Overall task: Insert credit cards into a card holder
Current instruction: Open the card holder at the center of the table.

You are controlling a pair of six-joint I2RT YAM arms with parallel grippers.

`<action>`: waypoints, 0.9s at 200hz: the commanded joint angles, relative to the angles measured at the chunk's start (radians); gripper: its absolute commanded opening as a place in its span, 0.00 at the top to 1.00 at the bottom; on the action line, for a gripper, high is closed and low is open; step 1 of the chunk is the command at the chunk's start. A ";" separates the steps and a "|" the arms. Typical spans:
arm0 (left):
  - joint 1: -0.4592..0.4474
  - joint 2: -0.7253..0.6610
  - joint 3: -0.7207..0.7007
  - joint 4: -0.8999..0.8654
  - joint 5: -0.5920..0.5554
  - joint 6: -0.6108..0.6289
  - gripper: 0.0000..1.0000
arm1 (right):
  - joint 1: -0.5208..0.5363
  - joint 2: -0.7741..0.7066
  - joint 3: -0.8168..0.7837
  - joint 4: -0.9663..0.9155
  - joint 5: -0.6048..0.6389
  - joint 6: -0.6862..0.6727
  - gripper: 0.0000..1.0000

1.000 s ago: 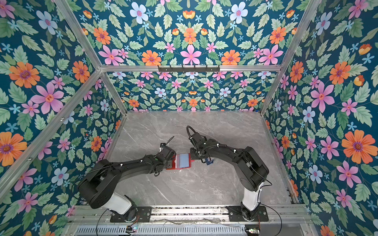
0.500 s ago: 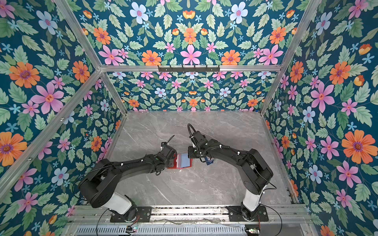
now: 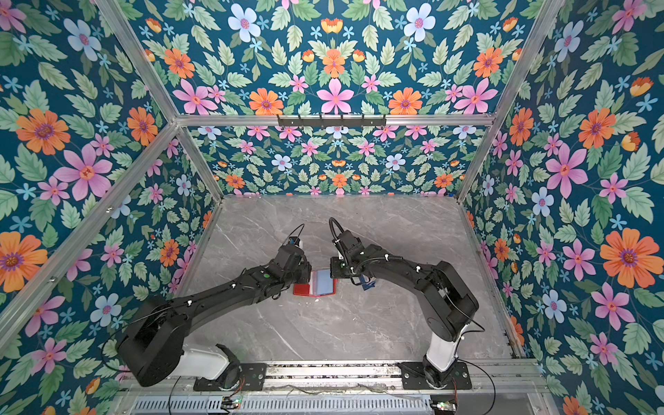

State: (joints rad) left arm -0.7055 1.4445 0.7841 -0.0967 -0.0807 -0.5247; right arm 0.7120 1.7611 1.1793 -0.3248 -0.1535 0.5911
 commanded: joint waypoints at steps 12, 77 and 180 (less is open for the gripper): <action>0.017 0.071 -0.021 0.107 0.188 -0.064 0.60 | -0.001 0.024 0.000 0.004 -0.003 0.006 1.00; 0.020 0.150 -0.033 0.161 0.249 -0.092 0.64 | 0.000 0.070 -0.012 0.033 -0.024 0.016 1.00; 0.021 0.208 -0.032 0.181 0.265 -0.102 0.70 | 0.000 0.119 -0.026 0.053 -0.027 0.026 1.00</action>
State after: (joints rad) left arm -0.6861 1.6470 0.7536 0.0784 0.1703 -0.6216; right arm 0.7120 1.8709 1.1564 -0.2802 -0.1795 0.6025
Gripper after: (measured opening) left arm 0.306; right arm 0.050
